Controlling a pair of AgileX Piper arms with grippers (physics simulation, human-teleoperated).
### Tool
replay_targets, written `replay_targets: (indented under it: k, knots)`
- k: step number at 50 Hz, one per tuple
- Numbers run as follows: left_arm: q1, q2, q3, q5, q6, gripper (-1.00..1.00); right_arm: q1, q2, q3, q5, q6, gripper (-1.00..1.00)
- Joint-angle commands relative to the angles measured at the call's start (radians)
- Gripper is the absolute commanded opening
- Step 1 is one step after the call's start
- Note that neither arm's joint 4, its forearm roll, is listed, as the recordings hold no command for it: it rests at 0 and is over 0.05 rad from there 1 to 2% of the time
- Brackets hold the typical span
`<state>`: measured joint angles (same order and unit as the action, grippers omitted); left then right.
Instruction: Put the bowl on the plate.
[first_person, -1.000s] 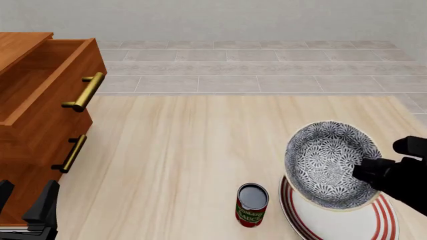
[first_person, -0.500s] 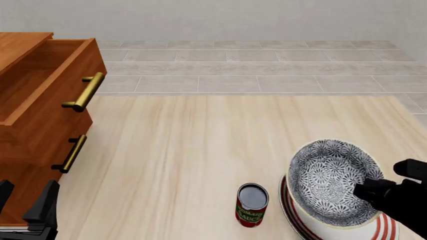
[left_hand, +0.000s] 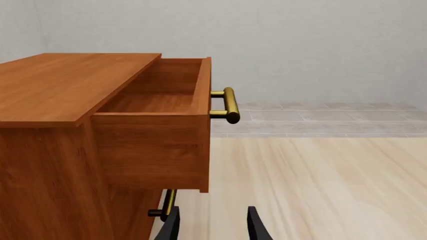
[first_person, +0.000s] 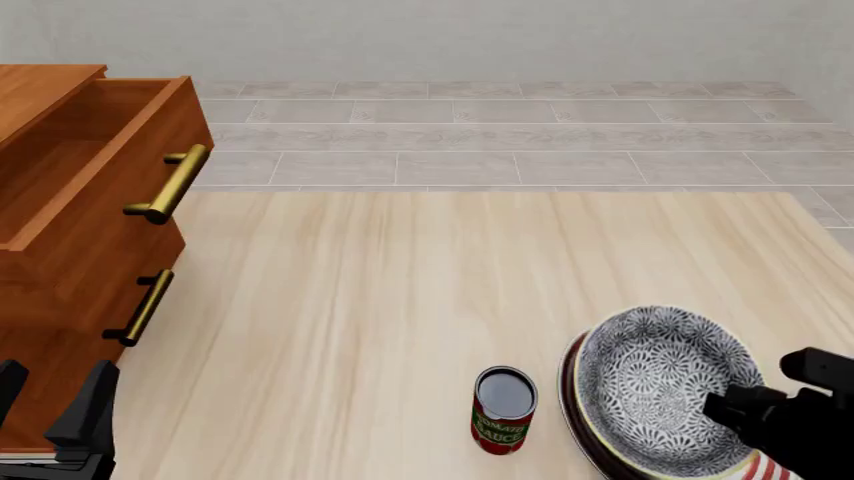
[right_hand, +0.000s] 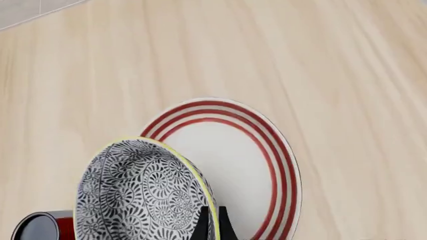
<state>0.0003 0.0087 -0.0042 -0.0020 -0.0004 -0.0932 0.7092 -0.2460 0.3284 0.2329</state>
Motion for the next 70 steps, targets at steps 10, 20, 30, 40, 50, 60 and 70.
replay_targets:
  k: [10, 20, 30, 40, 50, 60, 70]
  knots:
    - [0.000, -0.001, 0.000, 0.000, 0.000, 1.00, -0.014, 0.095, 0.032, -0.111, 0.001, -1.00]
    - [0.000, -0.001, 0.000, 0.000, 0.000, 1.00, -0.022, 0.088, 0.054, -0.116, -0.002, -1.00]
    - [0.000, -0.001, 0.000, 0.000, 0.000, 1.00, -0.027, 0.088, 0.058, -0.117, -0.003, -1.00]
    - [0.000, -0.001, 0.000, 0.000, 0.000, 1.00, -0.025, 0.099, 0.057, -0.127, -0.003, -1.00]
    - [0.000, -0.001, 0.000, 0.000, 0.000, 1.00, -0.018, 0.073, 0.053, -0.104, -0.006, 1.00]
    - [0.000, -0.001, 0.000, 0.000, 0.000, 1.00, -0.017, 0.045, 0.053, -0.080, -0.007, 1.00]
    - [0.000, -0.001, 0.000, 0.000, 0.000, 1.00, -0.027, 0.076, 0.032, -0.094, -0.015, 1.00]
